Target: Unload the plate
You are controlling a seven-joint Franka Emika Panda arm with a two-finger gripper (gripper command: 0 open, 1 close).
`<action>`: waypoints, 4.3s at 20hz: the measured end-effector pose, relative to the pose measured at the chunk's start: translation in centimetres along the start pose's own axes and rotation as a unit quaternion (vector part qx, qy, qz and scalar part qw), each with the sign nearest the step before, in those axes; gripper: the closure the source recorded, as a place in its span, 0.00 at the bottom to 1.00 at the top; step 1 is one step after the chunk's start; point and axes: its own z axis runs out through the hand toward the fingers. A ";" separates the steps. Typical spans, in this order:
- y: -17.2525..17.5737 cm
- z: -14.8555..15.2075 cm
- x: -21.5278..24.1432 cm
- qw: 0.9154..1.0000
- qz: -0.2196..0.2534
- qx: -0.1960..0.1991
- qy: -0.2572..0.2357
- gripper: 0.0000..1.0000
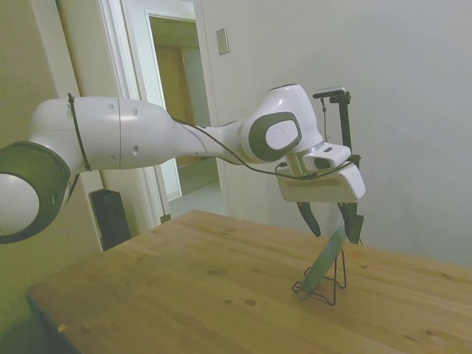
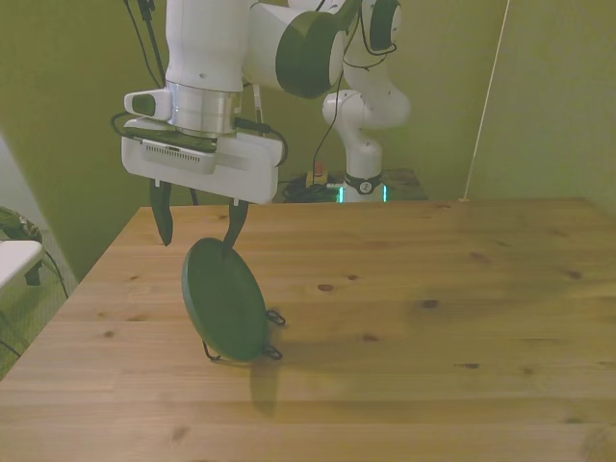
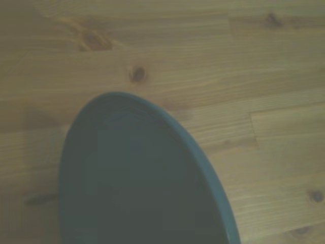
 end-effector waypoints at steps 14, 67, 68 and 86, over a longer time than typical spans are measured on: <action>0.4 0.0 -0.1 1.000 -0.002 -0.014 -0.004 1.00; -11.1 8.7 -15.7 0.987 -0.030 0.021 -0.155 1.00; -10.7 9.3 -15.7 0.987 -0.028 0.016 -0.159 1.00; -9.8 3.8 -14.4 0.989 -0.032 0.042 -0.136 0.00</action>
